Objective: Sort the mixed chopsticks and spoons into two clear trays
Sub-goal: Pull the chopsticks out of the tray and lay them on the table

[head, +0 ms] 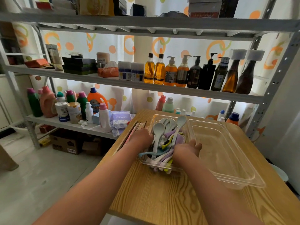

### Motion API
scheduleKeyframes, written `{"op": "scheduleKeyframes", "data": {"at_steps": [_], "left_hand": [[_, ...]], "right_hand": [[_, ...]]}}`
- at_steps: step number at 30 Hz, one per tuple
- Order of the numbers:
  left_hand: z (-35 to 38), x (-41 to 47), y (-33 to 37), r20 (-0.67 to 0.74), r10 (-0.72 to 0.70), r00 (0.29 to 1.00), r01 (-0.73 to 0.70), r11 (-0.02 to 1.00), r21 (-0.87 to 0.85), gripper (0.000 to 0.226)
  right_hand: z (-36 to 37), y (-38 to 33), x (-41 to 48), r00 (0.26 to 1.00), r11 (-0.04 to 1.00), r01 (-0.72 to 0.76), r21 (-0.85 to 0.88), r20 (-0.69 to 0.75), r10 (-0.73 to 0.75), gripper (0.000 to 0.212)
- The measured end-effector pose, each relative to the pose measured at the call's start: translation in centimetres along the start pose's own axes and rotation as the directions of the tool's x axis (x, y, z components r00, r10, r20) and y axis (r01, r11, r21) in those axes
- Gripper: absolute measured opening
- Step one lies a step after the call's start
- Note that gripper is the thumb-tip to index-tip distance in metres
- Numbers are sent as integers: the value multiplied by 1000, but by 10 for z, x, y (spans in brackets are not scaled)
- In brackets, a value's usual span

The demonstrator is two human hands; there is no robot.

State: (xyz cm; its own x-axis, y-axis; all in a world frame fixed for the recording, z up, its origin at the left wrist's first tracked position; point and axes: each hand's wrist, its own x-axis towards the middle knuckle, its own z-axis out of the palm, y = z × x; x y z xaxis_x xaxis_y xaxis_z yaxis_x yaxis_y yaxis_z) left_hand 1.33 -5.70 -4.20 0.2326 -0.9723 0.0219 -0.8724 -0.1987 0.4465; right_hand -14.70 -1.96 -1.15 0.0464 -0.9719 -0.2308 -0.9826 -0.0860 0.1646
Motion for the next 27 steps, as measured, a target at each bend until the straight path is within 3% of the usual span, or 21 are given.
{"op": "scheduleKeyframes", "data": {"at_steps": [9, 16, 27], "left_hand": [[3, 1, 2, -23, -26, 999, 26, 999, 30, 28], [2, -2, 3, -32, -13, 999, 13, 1000, 16, 31], [6, -1, 3, -71, -52, 996, 47, 996, -72, 35]], "right_hand": [[2, -1, 2, 998, 999, -8, 32, -61, 10, 45], [7, -5, 9, 990, 977, -85, 196, -97, 106, 52], [-2, 6, 7, 983, 991, -19, 135, -181, 43, 36]]}}
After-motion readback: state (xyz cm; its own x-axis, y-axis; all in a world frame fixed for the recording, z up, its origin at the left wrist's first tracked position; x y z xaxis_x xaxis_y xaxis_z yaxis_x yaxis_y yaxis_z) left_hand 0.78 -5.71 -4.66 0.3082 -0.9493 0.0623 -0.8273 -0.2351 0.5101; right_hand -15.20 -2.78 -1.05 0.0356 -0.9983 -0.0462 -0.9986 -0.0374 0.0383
